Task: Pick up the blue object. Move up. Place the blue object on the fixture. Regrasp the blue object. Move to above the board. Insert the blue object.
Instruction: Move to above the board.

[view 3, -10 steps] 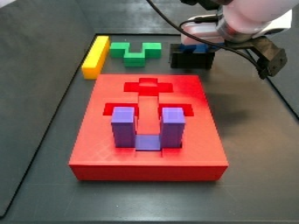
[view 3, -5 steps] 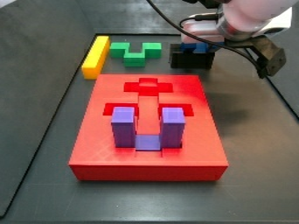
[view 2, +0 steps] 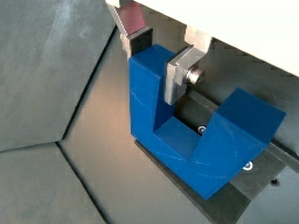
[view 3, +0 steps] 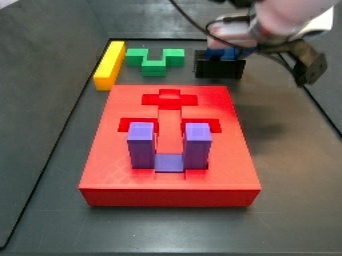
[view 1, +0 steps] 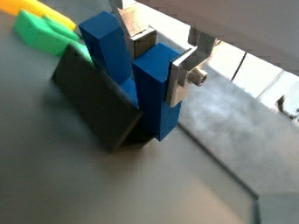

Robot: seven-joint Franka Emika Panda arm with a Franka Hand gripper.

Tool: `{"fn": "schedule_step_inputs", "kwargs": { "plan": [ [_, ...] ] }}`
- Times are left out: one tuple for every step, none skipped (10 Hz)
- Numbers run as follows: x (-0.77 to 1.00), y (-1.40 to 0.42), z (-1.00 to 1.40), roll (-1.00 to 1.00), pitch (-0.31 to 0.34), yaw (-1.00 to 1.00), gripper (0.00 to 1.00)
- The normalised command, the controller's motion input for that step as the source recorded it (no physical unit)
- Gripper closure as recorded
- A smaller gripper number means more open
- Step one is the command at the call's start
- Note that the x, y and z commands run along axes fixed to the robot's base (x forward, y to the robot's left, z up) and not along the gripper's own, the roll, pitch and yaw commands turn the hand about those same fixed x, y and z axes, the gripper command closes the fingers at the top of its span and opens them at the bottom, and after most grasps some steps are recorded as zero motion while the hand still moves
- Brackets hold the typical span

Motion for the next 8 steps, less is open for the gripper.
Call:
{"fn": "schedule_step_inputs", "kwargs": {
  "plan": [
    [0.0, -0.01, 1.4, 0.0, -0.009, -0.04, 1.0],
    [-0.03, -0.01, 1.4, -0.06, -0.02, -0.06, 1.0],
    [-0.03, 0.0, 1.4, -0.03, -0.016, -0.04, 1.0],
    [-0.02, -0.01, 1.4, -0.02, 0.037, -0.04, 1.0],
    [-0.02, -0.02, 1.4, -0.01, 0.05, -0.04, 1.0],
    [-0.01, -0.01, 1.4, -0.01, 0.063, -0.01, 1.0],
    [0.0, -0.01, 0.75, -0.01, 0.078, -0.01, 1.0],
    [0.04, -0.02, 0.28, 0.01, 0.094, 0.01, 1.0]
  ]
}}
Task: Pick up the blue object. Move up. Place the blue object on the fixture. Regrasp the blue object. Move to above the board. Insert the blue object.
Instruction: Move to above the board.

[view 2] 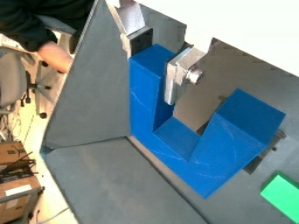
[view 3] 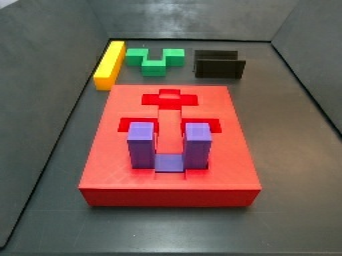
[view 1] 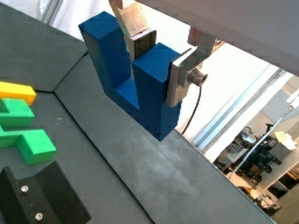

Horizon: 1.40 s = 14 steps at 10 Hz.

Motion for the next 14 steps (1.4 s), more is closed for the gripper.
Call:
{"fn": "schedule_step_inputs", "kwargs": {
  "plan": [
    [0.05, -0.02, 0.18, 0.01, 0.101, 0.02, 1.0],
    [-1.36, -1.4, 0.29, -1.0, 0.175, -0.11, 1.0],
    [-1.38, -1.4, 0.28, -1.0, 0.169, -0.11, 1.0],
    [-1.4, -1.29, 0.27, -1.0, 0.127, -0.09, 1.0],
    [-1.4, -1.27, 0.24, -1.0, 0.124, -0.08, 1.0],
    [-1.4, -1.27, 0.25, -1.0, 0.131, -0.07, 1.0],
    [-1.4, -1.28, 0.26, -1.0, 0.138, -0.06, 1.0],
    [-0.78, -0.68, 0.13, -1.0, 0.133, -0.05, 1.0],
    [-0.44, -0.35, 0.06, -1.0, 0.129, -0.04, 1.0],
    [-0.24, -0.17, 0.03, -1.0, 0.128, -0.03, 1.0],
    [-0.15, -0.1, 0.02, -0.96, 0.097, -0.02, 1.0],
    [-0.12, -0.04, 0.01, -0.72, 0.051, -0.01, 1.0],
    [-0.09, -0.01, 0.01, -0.52, 0.014, -0.01, 1.0],
    [-0.07, 0.0, 0.01, -0.35, -0.012, -0.01, 1.0]
  ]
}}
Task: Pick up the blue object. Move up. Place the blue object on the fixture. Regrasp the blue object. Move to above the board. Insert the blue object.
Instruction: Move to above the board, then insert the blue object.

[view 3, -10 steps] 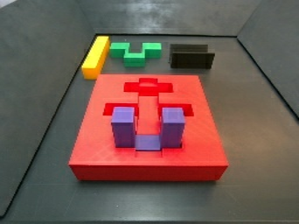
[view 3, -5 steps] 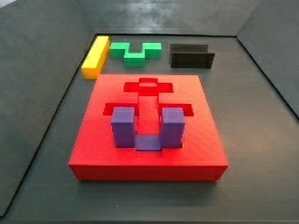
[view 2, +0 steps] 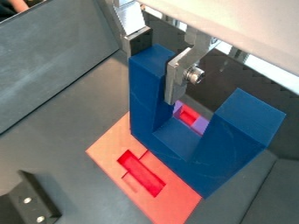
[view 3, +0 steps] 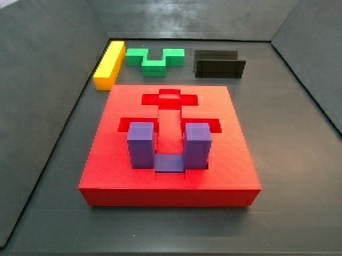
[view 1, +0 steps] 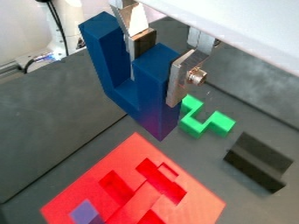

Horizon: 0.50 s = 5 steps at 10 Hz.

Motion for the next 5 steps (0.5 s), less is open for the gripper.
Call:
{"fn": "schedule_step_inputs", "kwargs": {
  "plan": [
    [-0.05, 0.0, 0.0, -0.21, -0.017, -0.01, 1.0],
    [0.0, 0.0, -0.02, 0.0, 0.0, 0.0, 1.0],
    [0.0, 0.05, -0.02, -0.06, 0.0, 0.0, 1.0],
    [0.59, 0.14, -0.23, -0.15, -0.047, 0.0, 1.0],
    [0.99, 0.17, -0.23, -0.18, -0.153, 0.0, 1.0]
  ]
}}
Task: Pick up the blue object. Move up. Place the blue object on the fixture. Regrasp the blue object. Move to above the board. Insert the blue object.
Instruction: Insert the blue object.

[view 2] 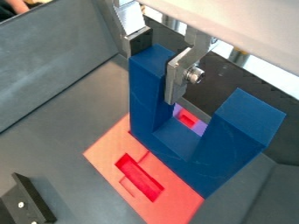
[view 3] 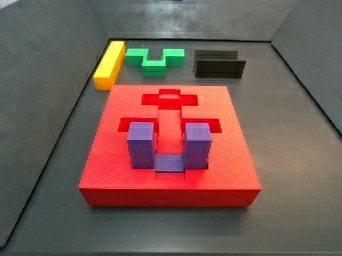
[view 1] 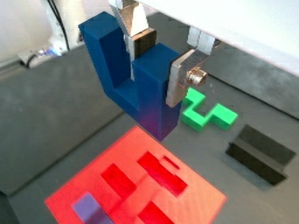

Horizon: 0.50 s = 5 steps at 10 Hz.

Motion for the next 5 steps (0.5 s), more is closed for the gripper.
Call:
{"fn": "schedule_step_inputs", "kwargs": {
  "plan": [
    [1.0, 0.18, -0.25, -0.16, -0.161, 0.0, 1.0],
    [1.0, 0.19, -0.25, -0.16, -0.154, 0.0, 1.0],
    [1.0, 0.18, -0.17, -0.18, -0.163, -0.02, 1.0],
    [0.95, 0.35, -0.07, -0.23, -0.134, -0.19, 1.0],
    [0.41, 0.45, -0.38, -0.09, -0.06, -0.14, 1.0]
  ]
}}
